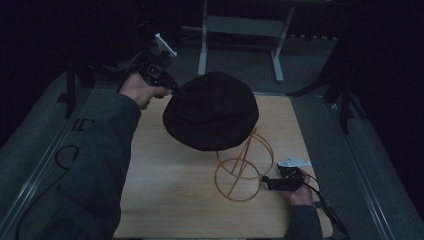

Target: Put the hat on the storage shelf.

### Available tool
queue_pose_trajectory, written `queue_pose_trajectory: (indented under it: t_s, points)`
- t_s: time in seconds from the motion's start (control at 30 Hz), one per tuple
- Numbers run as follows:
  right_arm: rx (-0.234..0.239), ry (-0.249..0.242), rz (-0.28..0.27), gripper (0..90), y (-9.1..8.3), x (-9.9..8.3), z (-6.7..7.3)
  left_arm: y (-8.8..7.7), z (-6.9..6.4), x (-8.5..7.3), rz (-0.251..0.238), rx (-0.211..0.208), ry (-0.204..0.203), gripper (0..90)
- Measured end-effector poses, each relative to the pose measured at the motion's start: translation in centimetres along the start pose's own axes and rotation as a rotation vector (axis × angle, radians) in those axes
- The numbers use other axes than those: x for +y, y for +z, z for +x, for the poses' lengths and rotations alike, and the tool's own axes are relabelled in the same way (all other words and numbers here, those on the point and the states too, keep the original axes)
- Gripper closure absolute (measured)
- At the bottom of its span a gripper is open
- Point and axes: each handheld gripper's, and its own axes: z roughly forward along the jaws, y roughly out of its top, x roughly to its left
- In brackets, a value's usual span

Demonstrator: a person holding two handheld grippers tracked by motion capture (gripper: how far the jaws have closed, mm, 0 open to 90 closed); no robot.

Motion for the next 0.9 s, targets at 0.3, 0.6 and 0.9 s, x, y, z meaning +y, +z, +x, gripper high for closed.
queue_pose_trajectory:
  t_s: [0.3, 0.6, 0.9]
  points:
    - [0.0, 0.0, 0.001, 15.3, 0.0, 0.0, 0.0, 0.4, -0.5, 0.3, 0.001, -0.014, 0.011, 80.2]
    - [0.0, 0.001, 0.001, 15.3, 0.0, 0.0, 0.0, 0.7, -1.5, 0.8, 0.001, -0.027, 0.032, 80.2]
    - [0.0, 0.0, 0.001, 15.3, 0.0, 0.0, 0.0, 1.4, -2.2, 1.0, 0.014, -0.037, 0.047, 80.1]
